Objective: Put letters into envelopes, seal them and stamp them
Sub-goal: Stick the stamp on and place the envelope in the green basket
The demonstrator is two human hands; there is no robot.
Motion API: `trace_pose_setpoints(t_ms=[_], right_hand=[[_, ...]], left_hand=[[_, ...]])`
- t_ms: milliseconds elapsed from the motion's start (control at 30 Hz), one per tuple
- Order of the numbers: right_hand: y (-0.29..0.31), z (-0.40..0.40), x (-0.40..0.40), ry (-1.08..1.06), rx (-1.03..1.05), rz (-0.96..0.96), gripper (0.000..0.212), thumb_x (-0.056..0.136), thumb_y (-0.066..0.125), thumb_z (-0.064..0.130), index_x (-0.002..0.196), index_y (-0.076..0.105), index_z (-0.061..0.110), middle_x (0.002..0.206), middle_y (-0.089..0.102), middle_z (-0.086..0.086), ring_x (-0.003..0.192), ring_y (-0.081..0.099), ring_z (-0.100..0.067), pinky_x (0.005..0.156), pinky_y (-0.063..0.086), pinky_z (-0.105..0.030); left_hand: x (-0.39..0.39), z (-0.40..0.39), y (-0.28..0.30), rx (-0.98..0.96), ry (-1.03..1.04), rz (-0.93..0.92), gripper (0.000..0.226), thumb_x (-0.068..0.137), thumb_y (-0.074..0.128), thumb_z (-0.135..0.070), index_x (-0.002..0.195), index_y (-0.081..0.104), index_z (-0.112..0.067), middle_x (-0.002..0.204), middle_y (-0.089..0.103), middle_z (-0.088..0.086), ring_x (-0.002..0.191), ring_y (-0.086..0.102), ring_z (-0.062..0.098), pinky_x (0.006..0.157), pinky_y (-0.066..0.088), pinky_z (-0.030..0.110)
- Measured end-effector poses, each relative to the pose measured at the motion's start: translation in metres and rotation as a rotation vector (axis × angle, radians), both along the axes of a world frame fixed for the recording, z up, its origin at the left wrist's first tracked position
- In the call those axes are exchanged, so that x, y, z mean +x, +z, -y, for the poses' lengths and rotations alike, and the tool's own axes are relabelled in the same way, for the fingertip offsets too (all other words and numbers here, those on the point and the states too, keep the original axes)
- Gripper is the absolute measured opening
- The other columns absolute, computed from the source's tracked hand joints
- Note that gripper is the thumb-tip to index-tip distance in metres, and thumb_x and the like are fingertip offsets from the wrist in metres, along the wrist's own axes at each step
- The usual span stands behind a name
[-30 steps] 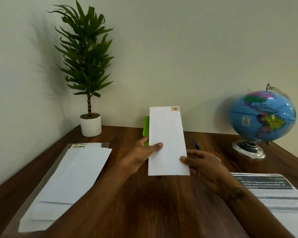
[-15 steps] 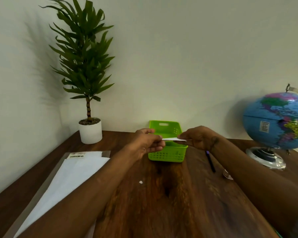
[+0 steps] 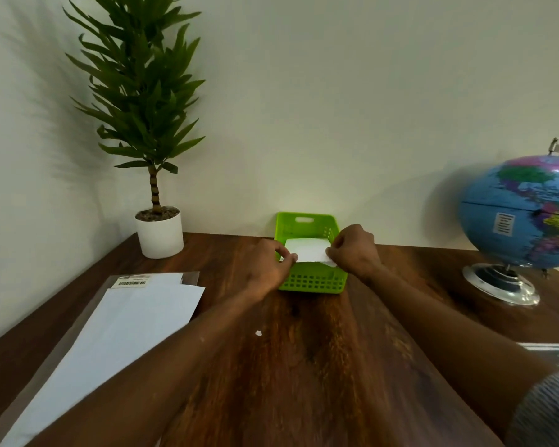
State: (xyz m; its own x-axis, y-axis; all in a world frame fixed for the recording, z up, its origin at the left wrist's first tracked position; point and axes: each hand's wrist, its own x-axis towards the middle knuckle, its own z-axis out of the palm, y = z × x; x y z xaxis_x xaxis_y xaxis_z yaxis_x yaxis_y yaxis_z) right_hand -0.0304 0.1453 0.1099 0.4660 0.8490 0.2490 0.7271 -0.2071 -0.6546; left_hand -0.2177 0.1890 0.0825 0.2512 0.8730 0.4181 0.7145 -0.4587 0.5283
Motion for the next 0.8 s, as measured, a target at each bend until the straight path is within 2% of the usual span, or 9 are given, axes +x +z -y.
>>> trace_pose_setpoints(t_ms=[133, 200, 267, 300, 400, 500, 633, 700, 800], right_hand=[[0.002, 0.009, 0.004, 0.119, -0.005, 0.048, 0.037, 0.092, 0.076, 0.040, 0.067, 0.070, 0.014, 0.069, 0.067, 0.000, 0.074, 0.065, -0.018, 0.058, 0.040, -0.026], [0.005, 0.014, 0.010, 0.225, -0.043, 0.042, 0.033, 0.082, 0.083, 0.050, 0.080, 0.078, 0.017, 0.080, 0.072, 0.005, 0.078, 0.067, -0.010, 0.064, 0.049, -0.026], [0.007, 0.018, 0.016, 0.304, -0.051, 0.113, 0.039, 0.078, 0.089, 0.042, 0.103, 0.081, 0.014, 0.100, 0.076, -0.002, 0.094, 0.070, -0.014, 0.082, 0.057, -0.031], [0.008, 0.019, 0.018, 0.320, -0.037, 0.158, 0.038, 0.079, 0.089, 0.038, 0.107, 0.080, 0.013, 0.103, 0.076, -0.005, 0.096, 0.071, -0.017, 0.086, 0.057, -0.033], [0.008, 0.019, 0.021, 0.374, 0.043, 0.293, 0.026, 0.086, 0.084, 0.023, 0.108, 0.080, 0.011, 0.099, 0.076, -0.008, 0.094, 0.070, -0.022, 0.081, 0.052, -0.027], [0.005, 0.017, 0.018, 0.428, 0.007, 0.621, 0.018, 0.096, 0.065, 0.012, 0.112, 0.075, 0.010, 0.112, 0.074, -0.010, 0.105, 0.068, -0.031, 0.086, 0.054, -0.039], [-0.001, 0.022, 0.010, 0.396, 0.025, 0.959, 0.020, 0.089, 0.059, 0.002, 0.105, 0.060, 0.014, 0.104, 0.062, -0.007, 0.098, 0.061, -0.033, 0.061, 0.042, -0.039], [-0.005, 0.025, 0.007, 0.434, 0.068, 1.022, 0.031, 0.083, 0.063, -0.004, 0.110, 0.059, 0.012, 0.099, 0.062, -0.009, 0.093, 0.060, -0.033, 0.057, 0.036, -0.038], [-0.010, 0.030, 0.006, 0.451, 0.105, 1.030, 0.042, 0.077, 0.070, -0.006, 0.114, 0.058, 0.011, 0.094, 0.063, -0.009, 0.086, 0.060, -0.033, 0.054, 0.034, -0.037]], left_hand=[[0.001, 0.000, -0.003, 0.068, -0.049, -0.017, 0.037, 0.078, 0.072, -0.065, 0.096, 0.077, -0.032, 0.081, 0.073, -0.004, 0.078, 0.067, 0.013, 0.066, 0.048, 0.028], [0.001, -0.002, -0.003, 0.153, -0.071, -0.045, 0.027, 0.081, 0.074, -0.055, 0.095, 0.076, -0.032, 0.076, 0.072, -0.007, 0.078, 0.069, 0.011, 0.066, 0.050, 0.027], [0.003, -0.004, -0.002, 0.260, -0.074, -0.085, 0.017, 0.085, 0.072, -0.046, 0.094, 0.077, -0.032, 0.077, 0.073, -0.007, 0.079, 0.069, 0.013, 0.063, 0.046, 0.026], [0.005, -0.005, -0.001, 0.320, -0.067, -0.123, 0.016, 0.086, 0.070, -0.044, 0.095, 0.076, -0.033, 0.081, 0.073, -0.006, 0.080, 0.069, 0.015, 0.063, 0.045, 0.026], [0.011, -0.005, -0.001, 0.464, -0.082, -0.235, 0.016, 0.090, 0.063, -0.044, 0.097, 0.073, -0.034, 0.091, 0.070, -0.007, 0.082, 0.068, 0.019, 0.061, 0.045, 0.030], [0.017, -0.009, -0.003, 0.529, -0.123, -0.313, 0.016, 0.090, 0.061, -0.042, 0.091, 0.071, -0.029, 0.086, 0.063, -0.005, 0.074, 0.067, 0.022, 0.054, 0.040, 0.030], [0.016, -0.015, -0.008, 0.533, -0.134, -0.323, 0.012, 0.089, 0.062, -0.042, 0.091, 0.065, -0.031, 0.091, 0.055, -0.006, 0.074, 0.062, 0.023, 0.054, 0.050, 0.036], [0.011, -0.018, -0.008, 0.561, -0.154, -0.334, 0.007, 0.088, 0.064, -0.037, 0.092, 0.061, -0.033, 0.095, 0.052, -0.007, 0.084, 0.057, 0.022, 0.062, 0.050, 0.039], [0.004, -0.020, -0.010, 0.570, -0.230, -0.362, 0.017, 0.082, 0.068, -0.027, 0.095, 0.061, -0.035, 0.095, 0.060, -0.010, 0.088, 0.056, 0.021, 0.064, 0.046, 0.035]])
